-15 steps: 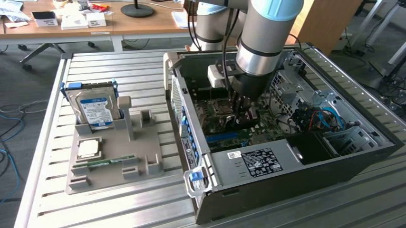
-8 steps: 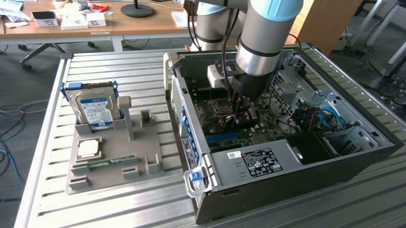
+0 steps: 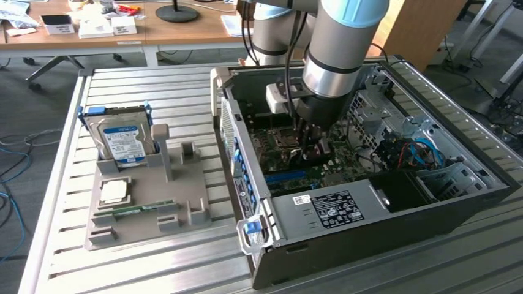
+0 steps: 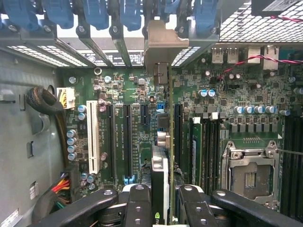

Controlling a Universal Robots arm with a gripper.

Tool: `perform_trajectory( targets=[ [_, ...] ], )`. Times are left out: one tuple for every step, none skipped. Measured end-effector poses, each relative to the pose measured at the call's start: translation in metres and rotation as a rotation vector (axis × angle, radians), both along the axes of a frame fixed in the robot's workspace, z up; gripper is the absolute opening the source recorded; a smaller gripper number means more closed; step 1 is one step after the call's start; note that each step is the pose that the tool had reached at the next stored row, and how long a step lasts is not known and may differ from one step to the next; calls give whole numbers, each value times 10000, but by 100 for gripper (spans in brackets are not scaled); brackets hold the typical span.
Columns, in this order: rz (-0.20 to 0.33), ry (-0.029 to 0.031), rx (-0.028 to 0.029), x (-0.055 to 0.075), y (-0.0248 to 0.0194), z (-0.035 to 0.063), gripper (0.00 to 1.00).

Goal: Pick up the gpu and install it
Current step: 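Insert the gpu into the slot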

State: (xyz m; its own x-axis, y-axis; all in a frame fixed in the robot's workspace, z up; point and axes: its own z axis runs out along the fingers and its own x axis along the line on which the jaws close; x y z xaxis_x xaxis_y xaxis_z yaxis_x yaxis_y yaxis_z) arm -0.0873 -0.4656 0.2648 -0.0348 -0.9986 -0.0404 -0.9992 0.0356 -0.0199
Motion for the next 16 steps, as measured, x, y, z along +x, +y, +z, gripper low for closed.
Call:
perform_trajectory(
  targets=[
    [1, 0, 2, -1, 0, -1, 27],
    [0, -1, 3, -4, 1, -1, 27],
    [-1, -2, 3, -6, 1, -2, 27],
    [0, -2, 4, -7, 1, -2, 27],
    [1, -2, 3, -9, 0, -2, 27],
    [1, -2, 4, -10, -4, -2, 27],
    [0, -2, 3, -11, -9, -2, 27],
    [-1, -2, 3, -12, -9, -1, 27],
    [-1, -2, 2, -12, -9, -1, 27],
    [-1, -2, 3, -13, -9, -2, 27],
    [0, -2, 3, -19, -9, -4, 27],
    [0, -3, 1, -26, -7, -5, 27],
    [0, -3, 1, -33, -6, -5, 27],
    [0, -4, 1, -38, -6, -6, 27],
    [1, -5, 2, -39, -6, -6, 27],
    [2, -5, 2, -40, -5, -6, 27]
  ],
)
